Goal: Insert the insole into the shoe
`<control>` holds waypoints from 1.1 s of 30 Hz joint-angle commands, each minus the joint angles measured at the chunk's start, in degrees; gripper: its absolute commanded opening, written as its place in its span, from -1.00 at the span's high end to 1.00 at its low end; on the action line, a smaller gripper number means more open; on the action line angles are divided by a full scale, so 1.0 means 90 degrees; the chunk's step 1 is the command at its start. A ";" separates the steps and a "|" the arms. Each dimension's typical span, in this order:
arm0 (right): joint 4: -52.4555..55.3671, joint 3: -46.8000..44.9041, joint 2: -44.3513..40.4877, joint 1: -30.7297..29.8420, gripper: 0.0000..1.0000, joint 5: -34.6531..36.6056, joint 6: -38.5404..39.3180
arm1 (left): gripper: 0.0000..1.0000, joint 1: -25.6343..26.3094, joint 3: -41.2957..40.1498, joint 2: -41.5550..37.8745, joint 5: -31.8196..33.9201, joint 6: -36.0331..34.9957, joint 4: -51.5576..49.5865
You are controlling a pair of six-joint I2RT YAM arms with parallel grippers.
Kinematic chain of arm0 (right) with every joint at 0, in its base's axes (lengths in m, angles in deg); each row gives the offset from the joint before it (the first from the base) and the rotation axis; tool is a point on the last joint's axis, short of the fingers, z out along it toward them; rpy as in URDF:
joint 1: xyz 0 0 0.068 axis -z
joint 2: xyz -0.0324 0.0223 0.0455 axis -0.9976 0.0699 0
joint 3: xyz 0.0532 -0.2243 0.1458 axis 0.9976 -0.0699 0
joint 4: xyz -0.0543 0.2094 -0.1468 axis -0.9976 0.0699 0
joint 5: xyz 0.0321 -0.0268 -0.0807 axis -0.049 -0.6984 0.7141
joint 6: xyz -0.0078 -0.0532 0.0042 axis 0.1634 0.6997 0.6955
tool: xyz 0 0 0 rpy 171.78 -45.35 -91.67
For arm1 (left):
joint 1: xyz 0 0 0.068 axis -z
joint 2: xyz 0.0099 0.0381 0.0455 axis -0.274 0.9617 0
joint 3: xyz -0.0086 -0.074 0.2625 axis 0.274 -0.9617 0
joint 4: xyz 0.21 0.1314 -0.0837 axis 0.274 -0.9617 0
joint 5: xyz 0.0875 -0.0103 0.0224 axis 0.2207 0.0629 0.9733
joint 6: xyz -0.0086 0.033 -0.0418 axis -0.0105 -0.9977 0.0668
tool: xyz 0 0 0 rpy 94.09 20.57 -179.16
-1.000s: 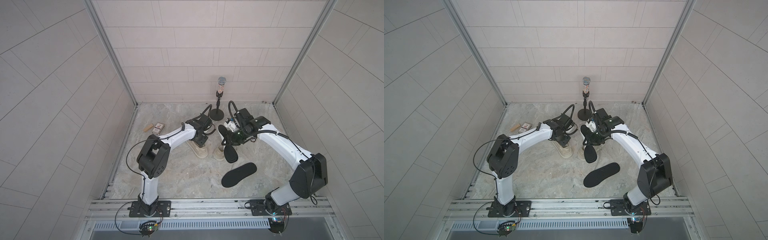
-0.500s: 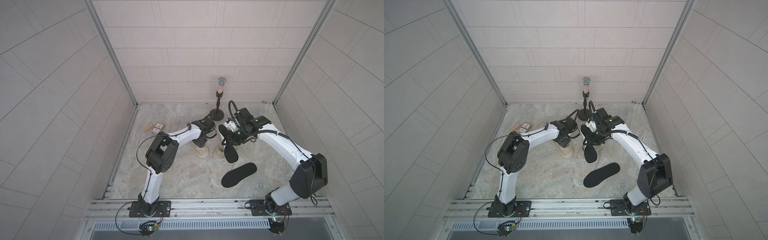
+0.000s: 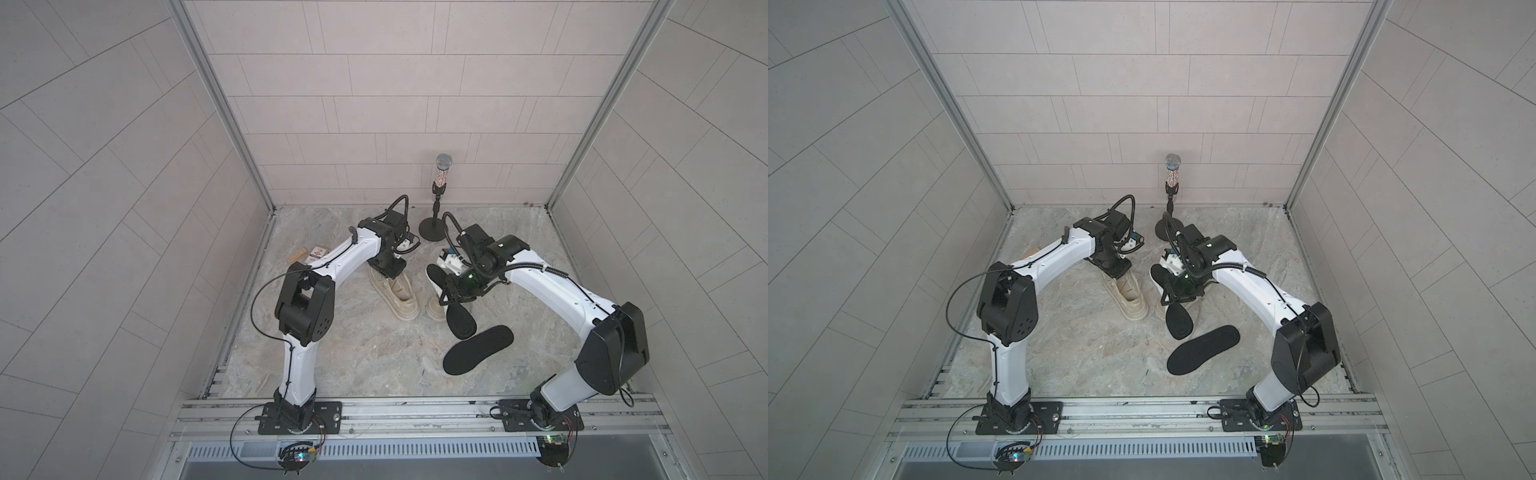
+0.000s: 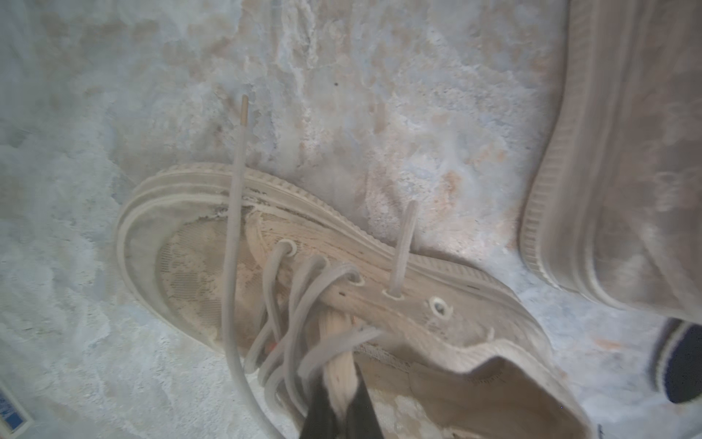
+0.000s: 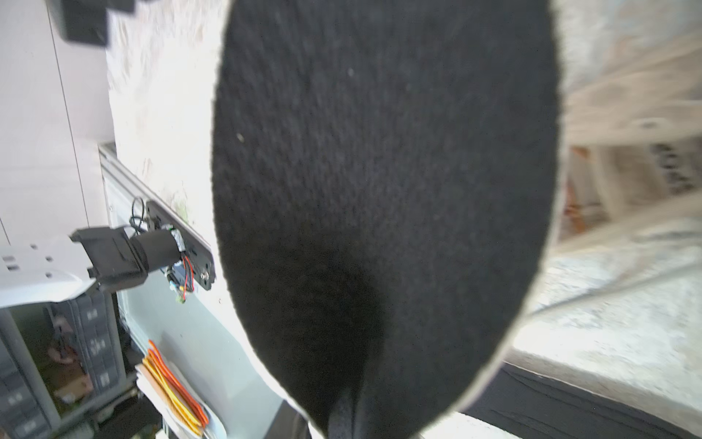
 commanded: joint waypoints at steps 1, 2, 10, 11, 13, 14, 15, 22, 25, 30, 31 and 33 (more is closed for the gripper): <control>0.0189 0.0236 0.0227 -0.0103 0.51 -0.0195 0.0161 | 1.00 -0.0102 0.0221 -0.0304 -0.0993 -0.0280 -0.0497; 0.0160 0.0266 0.0285 -0.0096 0.51 -0.0348 0.0146 | 1.00 -0.0137 0.0220 -0.0328 -0.1095 -0.0292 -0.0486; 0.0411 0.0560 0.0769 -0.0549 0.54 -0.0840 0.0218 | 1.00 -0.0181 0.0404 -0.0315 -0.1805 -0.0426 -0.0633; 0.0397 0.0512 0.0805 -0.0595 0.54 -0.0813 0.0162 | 1.00 -0.0189 0.0411 -0.0305 -0.1807 -0.0454 -0.0648; 0.0285 0.0350 0.0856 -0.0618 0.55 -0.0820 0.0012 | 1.00 -0.0198 0.0458 -0.0268 -0.1816 -0.0502 -0.0700; 0.0235 0.0265 0.0868 -0.0617 0.56 -0.0839 -0.0037 | 1.00 -0.0211 0.0491 -0.0271 -0.1822 -0.0536 -0.0733; 0.0203 0.0199 0.0885 -0.0615 0.56 -0.0869 -0.0061 | 1.00 -0.0211 0.0496 -0.0288 -0.1824 -0.0558 -0.0735; 0.0319 0.0270 0.1244 -0.0619 0.56 -0.0950 -0.0049 | 1.00 -0.0174 0.0475 -0.0545 -0.2019 -0.0553 -0.0641; 0.0490 0.0522 0.1455 -0.0626 0.56 -0.0878 -0.0008 | 1.00 -0.0109 0.0325 -0.0728 -0.1964 -0.0536 -0.0510; 0.0800 0.0887 0.1738 -0.0644 0.56 -0.0608 0.0045 | 1.00 0.0120 0.0115 -0.0948 -0.1651 -0.0478 -0.0327; 0.0827 0.0936 0.1754 -0.0655 0.56 -0.0611 0.0053 | 1.00 0.0197 0.0083 -0.0957 -0.1460 -0.0480 -0.0301; 0.0878 0.1022 0.1721 -0.0711 0.56 -0.0581 0.0035 | 1.00 0.0294 0.0044 -0.0924 -0.1139 -0.0471 -0.0295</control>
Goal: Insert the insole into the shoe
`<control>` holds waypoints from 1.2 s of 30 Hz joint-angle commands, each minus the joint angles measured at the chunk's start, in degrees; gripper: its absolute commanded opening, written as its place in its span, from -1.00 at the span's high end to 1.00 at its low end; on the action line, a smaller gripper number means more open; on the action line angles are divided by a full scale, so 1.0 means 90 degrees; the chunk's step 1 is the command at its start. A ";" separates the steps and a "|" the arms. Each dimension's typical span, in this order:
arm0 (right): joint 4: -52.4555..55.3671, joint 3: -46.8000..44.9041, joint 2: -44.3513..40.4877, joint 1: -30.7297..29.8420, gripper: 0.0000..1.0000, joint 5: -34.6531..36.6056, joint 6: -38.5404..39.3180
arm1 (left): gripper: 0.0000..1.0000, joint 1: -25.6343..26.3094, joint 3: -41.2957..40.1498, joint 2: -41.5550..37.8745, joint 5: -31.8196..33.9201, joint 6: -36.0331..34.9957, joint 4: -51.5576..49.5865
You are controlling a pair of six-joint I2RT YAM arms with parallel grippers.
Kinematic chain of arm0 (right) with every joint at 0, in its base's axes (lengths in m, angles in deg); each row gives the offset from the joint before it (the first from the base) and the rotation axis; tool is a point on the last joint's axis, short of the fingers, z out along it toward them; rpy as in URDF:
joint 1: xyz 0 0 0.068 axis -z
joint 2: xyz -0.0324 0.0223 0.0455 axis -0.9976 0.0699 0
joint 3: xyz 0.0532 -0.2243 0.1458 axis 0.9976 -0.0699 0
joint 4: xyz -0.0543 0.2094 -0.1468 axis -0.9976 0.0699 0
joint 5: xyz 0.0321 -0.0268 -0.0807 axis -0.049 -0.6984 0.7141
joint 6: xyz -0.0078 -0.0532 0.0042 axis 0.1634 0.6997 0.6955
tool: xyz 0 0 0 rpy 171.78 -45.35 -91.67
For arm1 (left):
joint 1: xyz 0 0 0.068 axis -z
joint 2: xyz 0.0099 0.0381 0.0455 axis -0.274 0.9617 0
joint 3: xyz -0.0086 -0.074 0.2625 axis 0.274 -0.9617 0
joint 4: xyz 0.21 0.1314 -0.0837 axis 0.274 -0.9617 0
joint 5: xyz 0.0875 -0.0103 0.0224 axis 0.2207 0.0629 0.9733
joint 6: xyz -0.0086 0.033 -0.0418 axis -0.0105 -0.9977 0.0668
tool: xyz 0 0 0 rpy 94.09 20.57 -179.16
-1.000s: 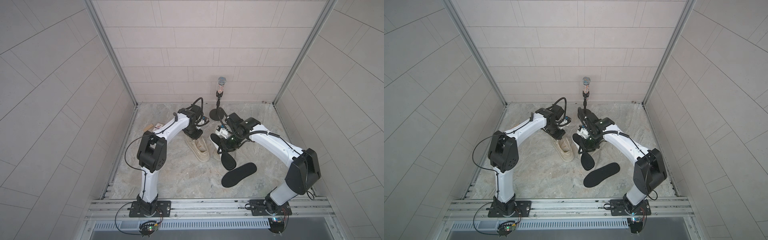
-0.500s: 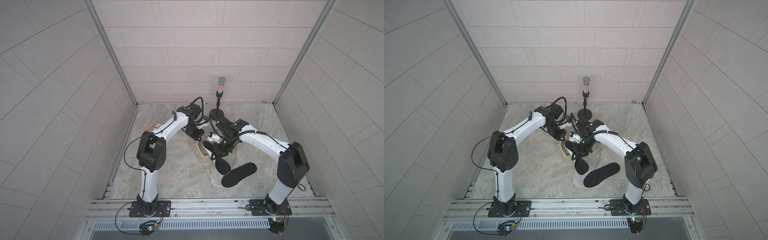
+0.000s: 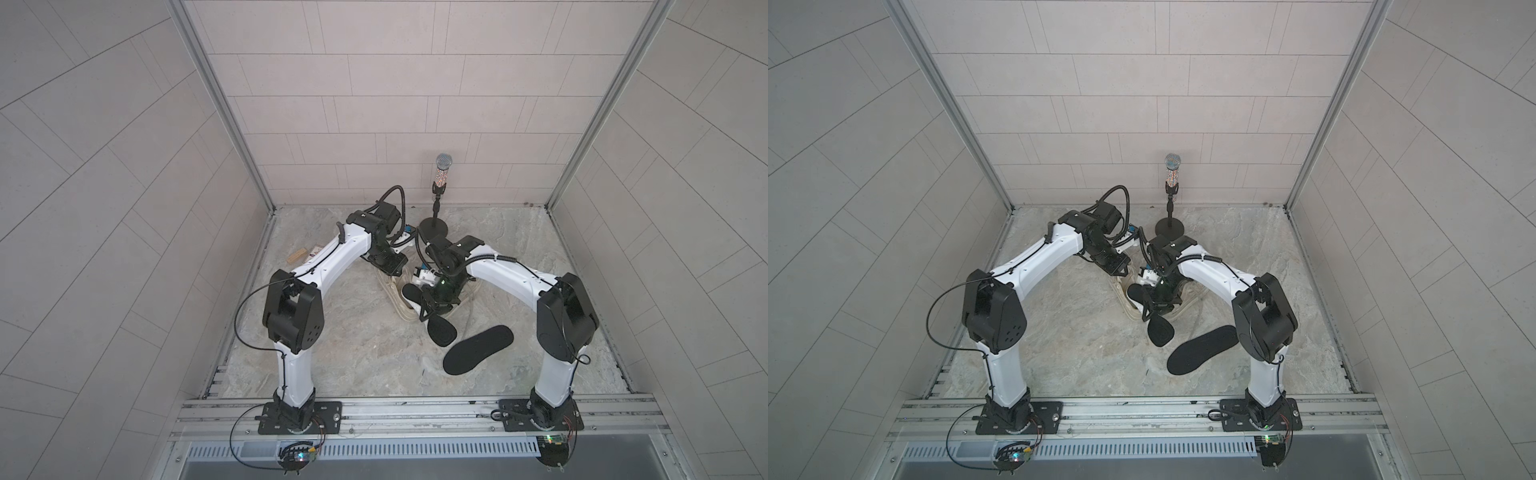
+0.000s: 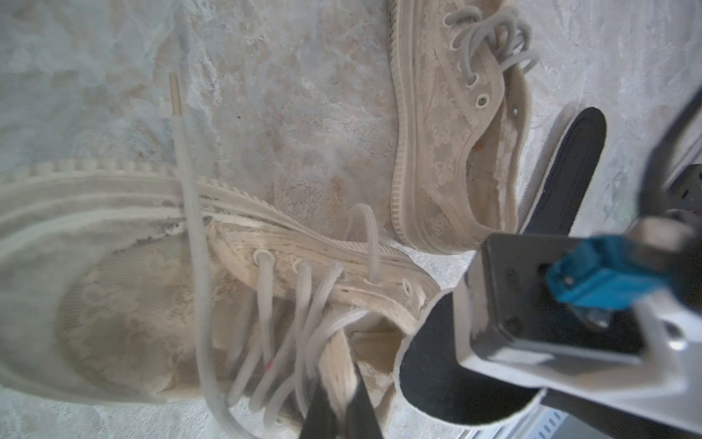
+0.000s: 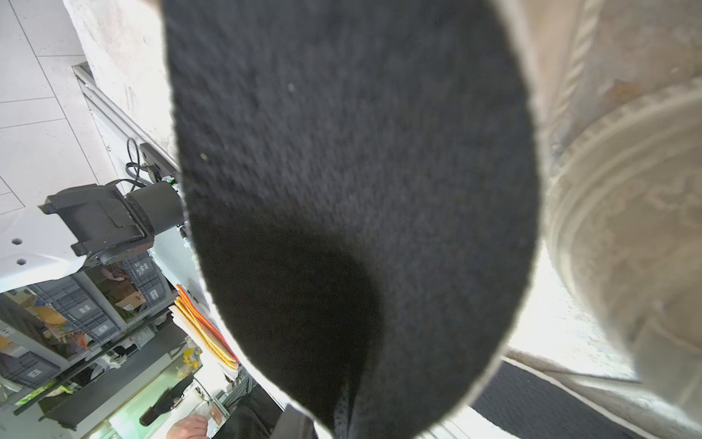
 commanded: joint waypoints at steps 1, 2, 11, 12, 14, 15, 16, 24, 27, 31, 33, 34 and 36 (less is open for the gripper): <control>0.0283 0.0188 0.0031 -0.0077 0.56 0.0211 0.0053 | 1.00 0.0337 -0.0070 -0.0265 0.0107 -0.0273 -0.0010; 0.0283 0.0206 0.0007 -0.0107 0.55 0.0228 0.0025 | 1.00 0.0336 -0.0073 -0.0244 0.0131 -0.0259 -0.0022; -0.0183 -0.0090 -0.0286 -0.0380 0.43 0.0262 -0.0498 | 1.00 0.0332 -0.0055 -0.0191 0.0248 -0.0148 -0.0034; -0.0228 -0.0130 -0.0287 -0.0380 0.39 0.0266 -0.0533 | 1.00 0.0337 -0.0063 -0.0200 0.0218 -0.0145 -0.0044; -0.0275 -0.0127 -0.0278 -0.0381 0.35 0.0226 -0.0572 | 1.00 0.0332 -0.0083 -0.0205 0.0148 -0.0170 -0.0081; -0.0345 -0.0124 -0.0313 -0.0385 0.35 0.0160 -0.0617 | 1.00 0.0329 -0.0119 -0.0212 0.0188 -0.0164 -0.0088; -0.0457 -0.0131 -0.0408 -0.0381 0.35 0.0133 -0.0722 | 1.00 0.0326 -0.0146 -0.0211 0.0254 -0.0164 -0.0102; -0.1469 -0.1035 -0.1430 -0.0385 0.38 0.0466 -0.1455 | 1.00 -0.0109 -0.0756 -0.0573 -0.0254 0.0600 0.0586; -0.1672 -0.1255 -0.1642 -0.0408 0.44 0.0400 -0.1259 | 1.00 -0.0199 -0.0865 -0.0660 -0.0751 0.0637 0.0670; -0.1098 -0.1072 -0.1623 -0.0614 0.60 0.1091 -0.0469 | 1.00 -0.0333 -0.0787 -0.0550 -0.1407 0.0713 0.0504; -0.0998 -0.1046 -0.1658 -0.0727 0.62 0.1486 -0.0356 | 1.00 -0.0412 -0.0731 -0.0485 -0.1706 0.0806 0.0421; -0.0954 -0.1015 -0.1668 -0.0781 0.62 0.1636 -0.0337 | 1.00 -0.0434 -0.0710 -0.0465 -0.1823 0.0879 0.0406; -0.0898 -0.0946 -0.1634 -0.0875 0.63 0.1923 -0.0364 | 1.00 -0.0479 -0.0692 -0.0446 -0.2038 0.0999 0.0379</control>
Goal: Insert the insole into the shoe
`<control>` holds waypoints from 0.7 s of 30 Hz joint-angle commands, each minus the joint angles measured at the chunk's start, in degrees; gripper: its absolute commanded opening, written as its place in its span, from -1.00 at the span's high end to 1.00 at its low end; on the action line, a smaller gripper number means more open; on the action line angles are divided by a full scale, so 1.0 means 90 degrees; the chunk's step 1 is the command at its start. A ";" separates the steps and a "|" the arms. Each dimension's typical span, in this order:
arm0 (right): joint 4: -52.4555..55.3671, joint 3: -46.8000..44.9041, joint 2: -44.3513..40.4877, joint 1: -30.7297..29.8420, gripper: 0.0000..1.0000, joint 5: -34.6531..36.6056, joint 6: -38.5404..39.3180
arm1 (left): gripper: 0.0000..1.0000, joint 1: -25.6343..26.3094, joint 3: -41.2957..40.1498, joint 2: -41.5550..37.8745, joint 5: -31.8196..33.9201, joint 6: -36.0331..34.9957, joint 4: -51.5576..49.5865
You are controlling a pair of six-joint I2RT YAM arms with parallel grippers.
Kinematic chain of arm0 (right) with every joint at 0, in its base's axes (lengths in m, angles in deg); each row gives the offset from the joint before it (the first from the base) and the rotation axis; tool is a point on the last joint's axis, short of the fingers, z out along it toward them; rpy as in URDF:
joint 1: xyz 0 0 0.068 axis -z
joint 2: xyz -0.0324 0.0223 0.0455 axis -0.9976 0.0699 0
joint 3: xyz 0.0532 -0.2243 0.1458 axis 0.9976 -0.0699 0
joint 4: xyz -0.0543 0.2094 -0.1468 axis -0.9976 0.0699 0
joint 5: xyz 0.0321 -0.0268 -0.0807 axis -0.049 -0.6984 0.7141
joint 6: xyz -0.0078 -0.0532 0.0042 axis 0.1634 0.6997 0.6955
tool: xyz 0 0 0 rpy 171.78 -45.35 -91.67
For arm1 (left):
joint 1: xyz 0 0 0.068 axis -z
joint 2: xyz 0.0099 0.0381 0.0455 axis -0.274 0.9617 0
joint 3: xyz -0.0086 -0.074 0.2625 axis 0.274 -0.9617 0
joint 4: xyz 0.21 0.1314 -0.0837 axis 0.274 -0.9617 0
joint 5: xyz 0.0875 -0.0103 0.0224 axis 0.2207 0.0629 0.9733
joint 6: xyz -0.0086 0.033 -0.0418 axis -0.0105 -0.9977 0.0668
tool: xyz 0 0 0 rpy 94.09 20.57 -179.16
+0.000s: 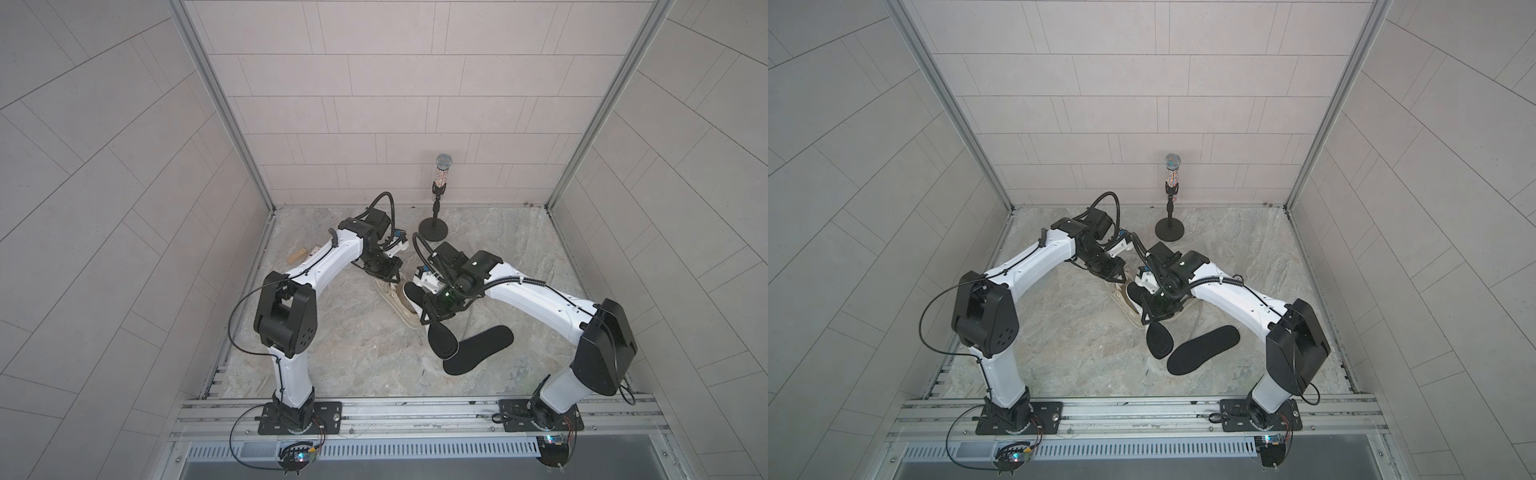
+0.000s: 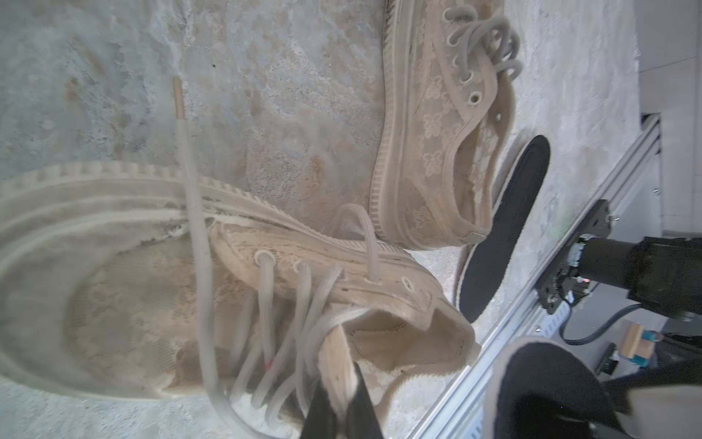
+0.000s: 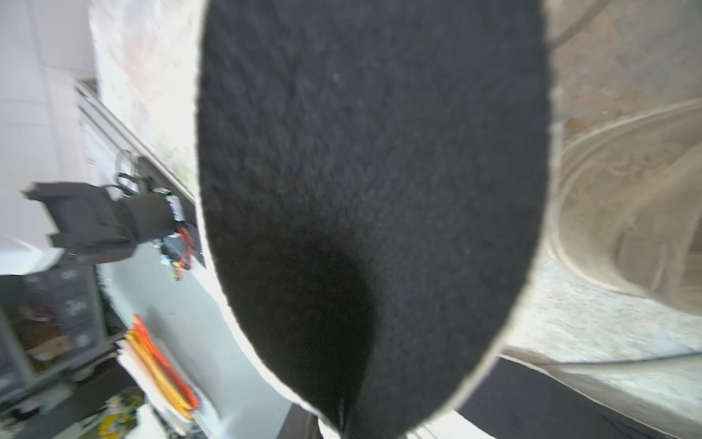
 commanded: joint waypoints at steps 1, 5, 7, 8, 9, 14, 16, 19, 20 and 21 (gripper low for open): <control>0.0358 0.0239 0.0001 -0.0152 0.64 0.0790 0.0246 | 1.00 -0.0062 0.0202 -0.0144 -0.0887 0.0213 -0.0039; 0.0903 0.0689 0.0359 -0.0316 0.64 0.1309 0.0521 | 1.00 -0.0064 0.0160 -0.0197 -0.1097 0.0279 -0.0048; 0.1116 0.0851 0.0504 -0.0352 0.64 0.1613 0.0684 | 1.00 -0.0069 0.0163 -0.0230 -0.1156 0.0227 -0.0088; 0.1160 0.0908 0.0543 -0.0360 0.65 0.1735 0.0758 | 1.00 -0.0064 0.0166 -0.0239 -0.1203 0.0204 -0.0100; 0.1203 0.0957 0.0583 -0.0362 0.65 0.1862 0.0828 | 1.00 -0.0063 0.0172 -0.0246 -0.1236 0.0205 -0.0122; 0.1339 0.1135 0.0735 -0.0401 0.66 0.2259 0.1120 | 1.00 -0.0074 0.0111 -0.0260 -0.1577 0.0444 0.0012; 0.1316 0.1104 0.0798 -0.0429 0.66 0.2220 0.1121 | 1.00 -0.0094 0.0047 -0.0286 -0.1746 0.0646 0.0177; 0.1354 0.1102 0.0891 -0.0501 0.67 0.2347 0.1096 | 1.00 -0.0103 -0.0044 -0.0333 -0.1989 0.0893 0.0396; 0.1462 0.1148 0.0945 -0.0514 0.68 0.2397 0.1096 | 1.00 -0.0116 -0.0110 -0.0367 -0.2023 0.1047 0.0538; 0.1570 0.1171 0.1005 -0.0516 0.68 0.2439 0.1091 | 1.00 -0.0122 -0.0170 -0.0393 -0.2065 0.1184 0.0658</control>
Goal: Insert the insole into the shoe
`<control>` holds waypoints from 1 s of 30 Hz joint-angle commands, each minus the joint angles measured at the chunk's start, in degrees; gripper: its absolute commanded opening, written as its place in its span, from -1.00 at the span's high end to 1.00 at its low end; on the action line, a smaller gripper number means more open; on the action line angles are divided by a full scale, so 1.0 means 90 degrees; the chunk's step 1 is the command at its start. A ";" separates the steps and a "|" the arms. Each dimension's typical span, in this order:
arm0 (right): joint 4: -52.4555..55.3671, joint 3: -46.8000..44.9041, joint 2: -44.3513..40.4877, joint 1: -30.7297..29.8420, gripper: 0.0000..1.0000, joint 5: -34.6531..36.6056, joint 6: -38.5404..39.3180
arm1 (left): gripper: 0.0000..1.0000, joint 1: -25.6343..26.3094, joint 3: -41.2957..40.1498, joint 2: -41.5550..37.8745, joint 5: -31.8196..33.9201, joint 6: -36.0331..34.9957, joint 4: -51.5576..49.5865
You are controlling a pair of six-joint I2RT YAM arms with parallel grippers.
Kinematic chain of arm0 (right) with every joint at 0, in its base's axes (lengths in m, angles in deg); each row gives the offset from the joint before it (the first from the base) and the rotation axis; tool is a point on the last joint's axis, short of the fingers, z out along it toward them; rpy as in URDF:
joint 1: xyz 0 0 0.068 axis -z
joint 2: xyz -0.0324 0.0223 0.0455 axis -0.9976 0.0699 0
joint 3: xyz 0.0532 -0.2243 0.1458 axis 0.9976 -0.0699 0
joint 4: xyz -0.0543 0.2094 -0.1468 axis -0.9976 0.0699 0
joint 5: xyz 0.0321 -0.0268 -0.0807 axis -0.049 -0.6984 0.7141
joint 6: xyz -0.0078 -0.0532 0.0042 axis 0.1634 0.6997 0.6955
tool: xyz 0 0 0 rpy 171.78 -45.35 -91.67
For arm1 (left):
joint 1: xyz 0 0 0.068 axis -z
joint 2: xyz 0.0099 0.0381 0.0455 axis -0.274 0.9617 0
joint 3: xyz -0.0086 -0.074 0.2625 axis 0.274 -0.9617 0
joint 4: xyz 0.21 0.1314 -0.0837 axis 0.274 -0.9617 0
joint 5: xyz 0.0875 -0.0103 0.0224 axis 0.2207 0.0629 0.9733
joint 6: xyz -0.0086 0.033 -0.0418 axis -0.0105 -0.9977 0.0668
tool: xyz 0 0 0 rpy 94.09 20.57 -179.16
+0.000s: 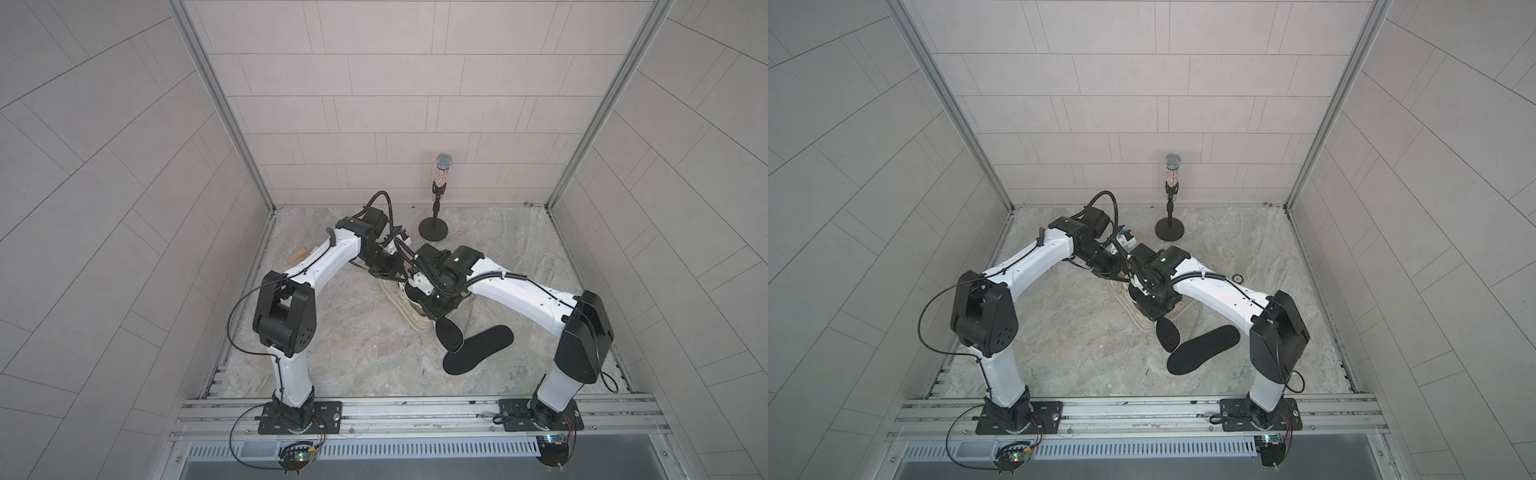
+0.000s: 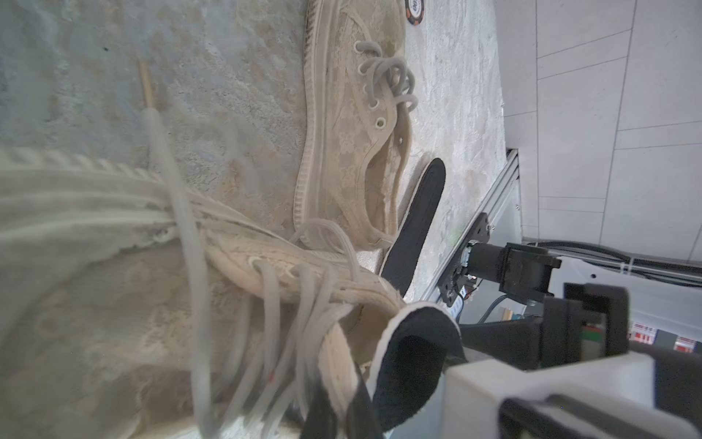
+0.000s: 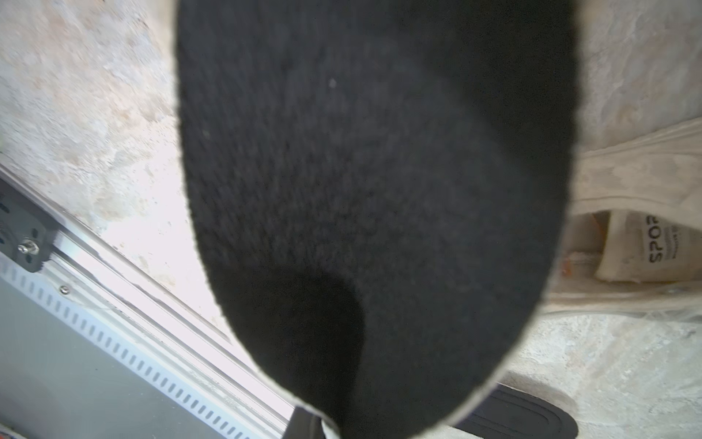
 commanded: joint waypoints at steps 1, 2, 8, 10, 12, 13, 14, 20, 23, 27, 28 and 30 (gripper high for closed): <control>0.0524 0.0117 0.0246 -0.0073 0.68 0.0352 0.0122 | 1.00 -0.0054 -0.0163 -0.0391 -0.0655 0.0578 0.0611; 0.0584 0.0090 0.0248 -0.0095 0.68 0.0367 0.0120 | 1.00 -0.0061 -0.0248 -0.0423 -0.0676 0.0750 0.0785; 0.0929 0.0023 0.0308 -0.0108 0.66 0.0423 0.0042 | 1.00 -0.0066 -0.0645 -0.0559 -0.0814 0.1393 0.1480; 0.1103 0.0173 0.0398 -0.0112 0.65 0.0501 0.0010 | 1.00 -0.0098 -0.0675 -0.0540 -0.0717 0.1479 0.1466; 0.1353 0.0380 0.0504 -0.0106 0.65 0.0663 -0.0002 | 1.00 -0.0171 -0.0716 -0.0550 -0.0563 0.1507 0.1391; 0.1473 0.0478 0.0544 -0.0115 0.65 0.0761 -0.0026 | 1.00 -0.0214 -0.0761 -0.0563 -0.0535 0.1529 0.1382; 0.1596 0.0578 0.0572 -0.0121 0.65 0.0813 -0.0031 | 1.00 -0.0249 -0.0810 -0.0602 -0.0511 0.1536 0.1374; 0.1985 0.0785 0.0641 -0.0217 0.65 0.0899 -0.0136 | 1.00 -0.0270 -0.1149 -0.0761 -0.0771 0.1976 0.1848; 0.2046 0.0787 0.0617 -0.0291 0.65 0.0804 -0.0242 | 1.00 -0.0270 -0.1244 -0.0779 -0.0800 0.2133 0.1969; 0.1934 0.0912 0.0708 -0.0360 0.67 0.0626 -0.0270 | 1.00 -0.0263 -0.1280 -0.0839 -0.0916 0.2206 0.2024; 0.1977 0.1015 0.0801 -0.0383 0.68 0.0631 -0.0245 | 1.00 -0.0250 -0.1309 -0.0853 -0.0936 0.2237 0.2063; 0.2050 0.1208 0.0944 -0.0401 0.73 0.0618 -0.0219 | 1.00 -0.0236 -0.1351 -0.0869 -0.0975 0.2307 0.2101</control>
